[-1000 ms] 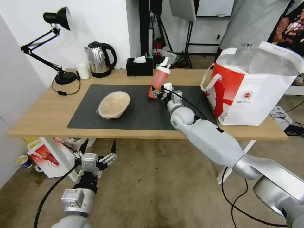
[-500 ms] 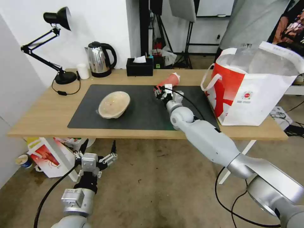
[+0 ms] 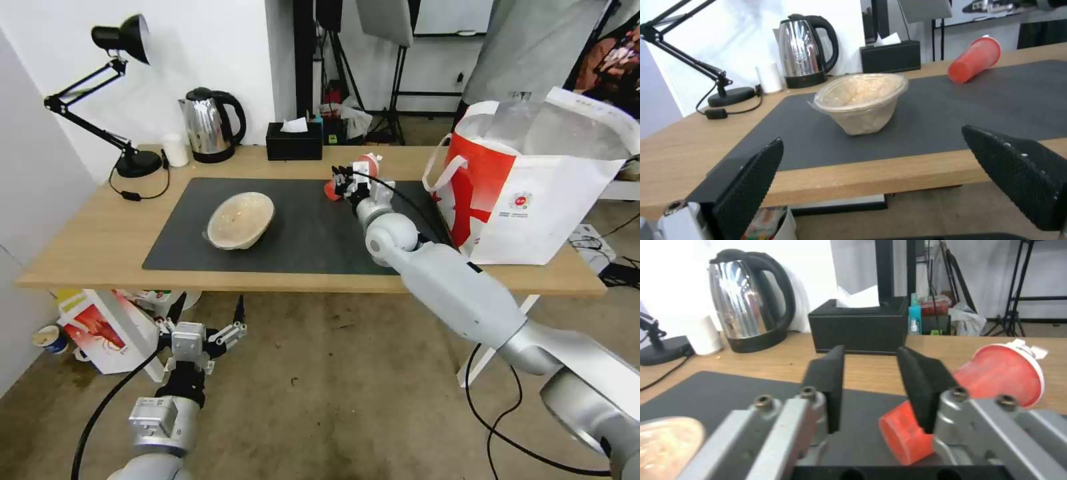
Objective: Pick up the trash from the table and place it into the takeout bag.
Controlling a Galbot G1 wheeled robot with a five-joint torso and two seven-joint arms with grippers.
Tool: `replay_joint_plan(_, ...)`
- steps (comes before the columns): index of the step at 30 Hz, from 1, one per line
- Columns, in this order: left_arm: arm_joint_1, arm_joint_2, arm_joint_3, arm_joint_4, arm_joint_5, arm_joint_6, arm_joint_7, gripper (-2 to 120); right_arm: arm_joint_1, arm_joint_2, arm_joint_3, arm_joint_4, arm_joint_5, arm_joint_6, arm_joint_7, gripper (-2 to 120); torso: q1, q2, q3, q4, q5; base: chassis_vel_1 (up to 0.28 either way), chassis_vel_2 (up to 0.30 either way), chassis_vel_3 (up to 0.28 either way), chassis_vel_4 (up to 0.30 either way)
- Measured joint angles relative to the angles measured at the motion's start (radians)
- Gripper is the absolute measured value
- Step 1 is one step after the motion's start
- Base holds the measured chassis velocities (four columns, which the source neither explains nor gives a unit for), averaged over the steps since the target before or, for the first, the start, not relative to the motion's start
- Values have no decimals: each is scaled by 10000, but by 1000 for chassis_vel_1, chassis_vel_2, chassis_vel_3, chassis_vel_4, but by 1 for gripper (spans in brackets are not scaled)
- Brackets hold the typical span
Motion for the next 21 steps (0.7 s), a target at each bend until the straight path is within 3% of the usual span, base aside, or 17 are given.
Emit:
replay_joint_plan(13,0,0,1,0,0,0,0,100,726,-509,-392,1144,1463,-977,1288,80,0,0,0,-1,0,0,0,0,0)
replay_joint_plan(16,-1,0,0,0,0,0,0,100,785,-637,-448,1425,1859,-1251,1729,96,-1,0,0,-2,0,0,0,0,0)
replay_joint_plan(21,0,0,0,0,0,0,0,100,680,-799,-451,1773,2479,-1482,2310,100,0,0,0,-3,1,0,0,0,0)
